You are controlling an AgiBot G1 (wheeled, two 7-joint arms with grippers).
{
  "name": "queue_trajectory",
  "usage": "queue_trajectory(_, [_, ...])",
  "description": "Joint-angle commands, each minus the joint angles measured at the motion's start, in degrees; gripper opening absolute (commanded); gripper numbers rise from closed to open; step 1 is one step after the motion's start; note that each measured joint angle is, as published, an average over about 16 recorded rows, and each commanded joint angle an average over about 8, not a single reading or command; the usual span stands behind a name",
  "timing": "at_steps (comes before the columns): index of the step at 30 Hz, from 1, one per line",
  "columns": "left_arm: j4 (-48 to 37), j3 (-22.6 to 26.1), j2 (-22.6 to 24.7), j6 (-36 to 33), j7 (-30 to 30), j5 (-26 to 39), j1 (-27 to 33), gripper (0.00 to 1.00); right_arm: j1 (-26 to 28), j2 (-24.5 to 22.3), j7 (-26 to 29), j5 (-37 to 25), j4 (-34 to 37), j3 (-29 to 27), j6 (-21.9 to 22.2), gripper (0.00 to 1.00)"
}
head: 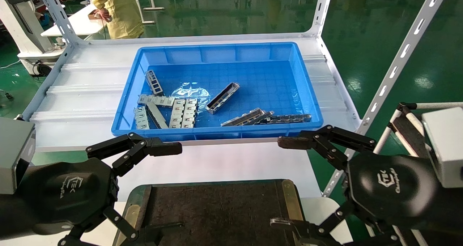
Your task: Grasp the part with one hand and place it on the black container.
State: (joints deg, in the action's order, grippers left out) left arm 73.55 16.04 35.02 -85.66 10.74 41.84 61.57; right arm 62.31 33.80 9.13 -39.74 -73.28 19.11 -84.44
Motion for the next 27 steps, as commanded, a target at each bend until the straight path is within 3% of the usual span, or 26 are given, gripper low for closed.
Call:
queue_trajectory(1, [0.0, 0.0, 0.0, 0.0, 0.0, 0.0, 0.0, 1.0, 0.0, 0.0, 0.0, 0.0, 0.0, 0.0, 0.0, 1.0])
queue_trajectory(17, [-0.31, 0.23, 0.66, 0.84, -0.28, 0.85, 0.67, 1.0, 0.02, 0.01, -0.02, 0.0, 0.03, 0.02, -0.02, 1.0])
queue_trajectory(27, [-1.94, 2.2, 4.64, 6.81, -0.94, 7.21, 3.96, 1.0, 0.03, 0.0, -0.03, 0.01, 0.04, 0.03, -0.02, 1.0])
